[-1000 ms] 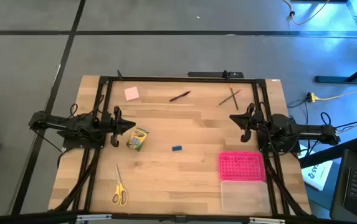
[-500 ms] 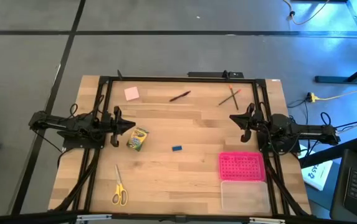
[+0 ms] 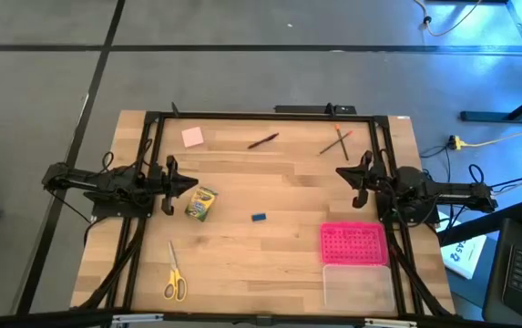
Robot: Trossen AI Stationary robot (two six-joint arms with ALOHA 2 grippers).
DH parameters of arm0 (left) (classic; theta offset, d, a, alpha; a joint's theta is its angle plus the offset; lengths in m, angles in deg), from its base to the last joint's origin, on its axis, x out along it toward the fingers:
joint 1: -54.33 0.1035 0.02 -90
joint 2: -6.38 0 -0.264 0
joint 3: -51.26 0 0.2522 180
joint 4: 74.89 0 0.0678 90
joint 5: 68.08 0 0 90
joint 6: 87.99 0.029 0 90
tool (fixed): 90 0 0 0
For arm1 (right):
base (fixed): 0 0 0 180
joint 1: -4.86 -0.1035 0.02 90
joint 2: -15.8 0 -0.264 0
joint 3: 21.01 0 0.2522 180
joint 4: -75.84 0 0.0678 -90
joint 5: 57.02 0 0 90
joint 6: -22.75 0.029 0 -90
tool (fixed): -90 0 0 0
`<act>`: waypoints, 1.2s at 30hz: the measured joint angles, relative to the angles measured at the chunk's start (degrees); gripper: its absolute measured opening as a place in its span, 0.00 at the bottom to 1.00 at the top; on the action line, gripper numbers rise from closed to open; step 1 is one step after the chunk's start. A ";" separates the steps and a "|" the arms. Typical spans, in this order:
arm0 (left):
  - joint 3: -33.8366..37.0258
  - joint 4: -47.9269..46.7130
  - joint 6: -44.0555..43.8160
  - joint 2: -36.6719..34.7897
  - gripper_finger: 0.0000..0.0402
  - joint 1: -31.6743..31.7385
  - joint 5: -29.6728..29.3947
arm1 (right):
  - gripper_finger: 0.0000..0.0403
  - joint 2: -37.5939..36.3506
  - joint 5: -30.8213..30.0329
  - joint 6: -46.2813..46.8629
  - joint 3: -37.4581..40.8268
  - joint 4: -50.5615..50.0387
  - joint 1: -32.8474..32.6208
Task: Pack school essentials
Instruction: Put the blue eraser into the pink box
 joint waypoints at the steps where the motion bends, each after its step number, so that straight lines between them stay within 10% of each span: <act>1: 0.00 0.00 0.00 0.00 0.05 0.02 0.00 | 0.04 0.00 0.91 0.58 0.00 0.00 -0.01; 8: 0.00 0.00 -0.01 0.00 0.05 0.01 -0.01 | 0.04 0.00 5.79 5.20 -0.01 0.50 -0.01; 21: 0.00 0.00 0.00 0.00 0.05 0.00 -0.02 | 0.01 2.57 -5.19 2.69 -8.48 -4.55 0.03; 36: 0.00 -0.27 9.24 0.00 0.05 0.02 -1.36 | 0.00 36.03 -12.22 7.08 -44.90 -34.20 0.03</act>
